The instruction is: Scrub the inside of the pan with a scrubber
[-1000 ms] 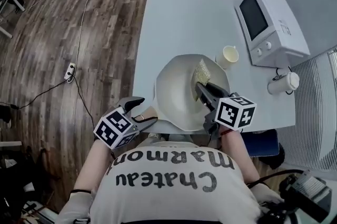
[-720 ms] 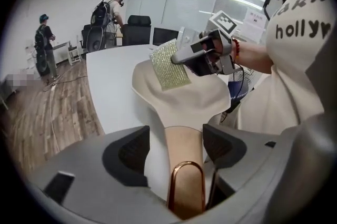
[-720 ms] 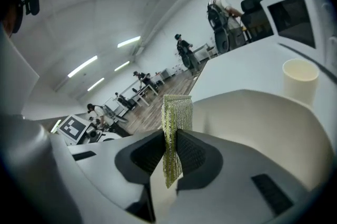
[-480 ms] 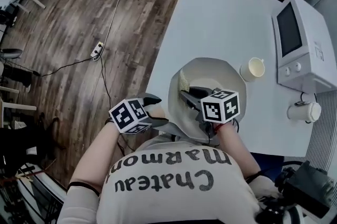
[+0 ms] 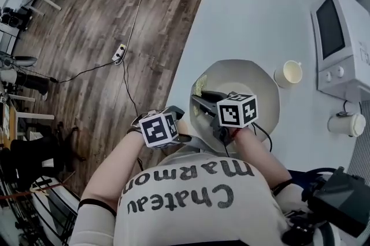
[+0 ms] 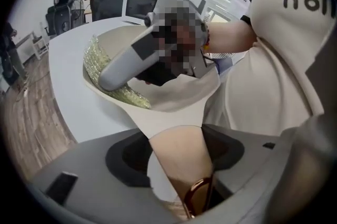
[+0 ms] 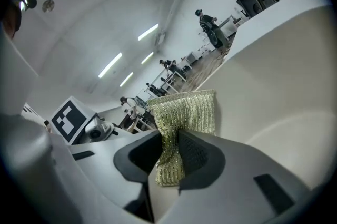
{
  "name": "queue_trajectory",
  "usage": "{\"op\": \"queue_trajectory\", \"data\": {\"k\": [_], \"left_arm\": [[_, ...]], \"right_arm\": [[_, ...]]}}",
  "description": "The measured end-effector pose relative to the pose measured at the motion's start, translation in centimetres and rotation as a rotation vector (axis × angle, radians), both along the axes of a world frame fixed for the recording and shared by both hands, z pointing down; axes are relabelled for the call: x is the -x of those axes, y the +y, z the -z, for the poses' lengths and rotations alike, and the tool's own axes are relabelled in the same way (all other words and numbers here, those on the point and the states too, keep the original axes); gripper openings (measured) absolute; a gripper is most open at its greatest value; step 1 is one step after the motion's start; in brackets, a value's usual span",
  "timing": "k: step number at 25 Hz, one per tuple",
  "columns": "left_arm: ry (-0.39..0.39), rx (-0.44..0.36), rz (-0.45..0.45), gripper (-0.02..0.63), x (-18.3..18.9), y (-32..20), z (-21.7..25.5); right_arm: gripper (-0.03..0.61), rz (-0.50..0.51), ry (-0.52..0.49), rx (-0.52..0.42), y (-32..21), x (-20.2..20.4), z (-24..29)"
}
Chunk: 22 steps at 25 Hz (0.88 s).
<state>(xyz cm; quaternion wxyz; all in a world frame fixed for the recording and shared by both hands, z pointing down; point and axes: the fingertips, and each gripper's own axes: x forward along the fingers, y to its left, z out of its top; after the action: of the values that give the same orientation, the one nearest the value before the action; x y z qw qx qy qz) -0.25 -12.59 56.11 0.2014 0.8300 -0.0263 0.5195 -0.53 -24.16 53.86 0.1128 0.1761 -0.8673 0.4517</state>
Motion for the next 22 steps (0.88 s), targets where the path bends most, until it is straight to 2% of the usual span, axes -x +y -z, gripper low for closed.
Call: {"op": "queue_trajectory", "data": {"k": [4, 7, 13, 19, 22], "left_arm": [[-0.054, -0.007, -0.06, 0.302, 0.2, -0.1, 0.2], [-0.109, -0.017, -0.113, 0.305, 0.5, -0.3, 0.0], [-0.125, -0.019, -0.132, 0.308, 0.1, -0.4, -0.2], [-0.102, -0.018, -0.128, 0.308, 0.5, -0.2, 0.0], [-0.119, -0.029, -0.145, 0.311, 0.8, -0.3, 0.0]], "right_arm": [[0.089, -0.137, -0.089, 0.07, -1.8, -0.5, -0.2], [0.089, -0.189, -0.098, 0.062, -3.2, -1.2, -0.2], [0.091, -0.275, -0.119, 0.107, -5.5, -3.1, -0.3], [0.098, -0.403, -0.022, 0.064, -8.6, -5.7, -0.5], [0.098, -0.461, 0.009, 0.057, -9.8, -7.3, -0.5]]}}
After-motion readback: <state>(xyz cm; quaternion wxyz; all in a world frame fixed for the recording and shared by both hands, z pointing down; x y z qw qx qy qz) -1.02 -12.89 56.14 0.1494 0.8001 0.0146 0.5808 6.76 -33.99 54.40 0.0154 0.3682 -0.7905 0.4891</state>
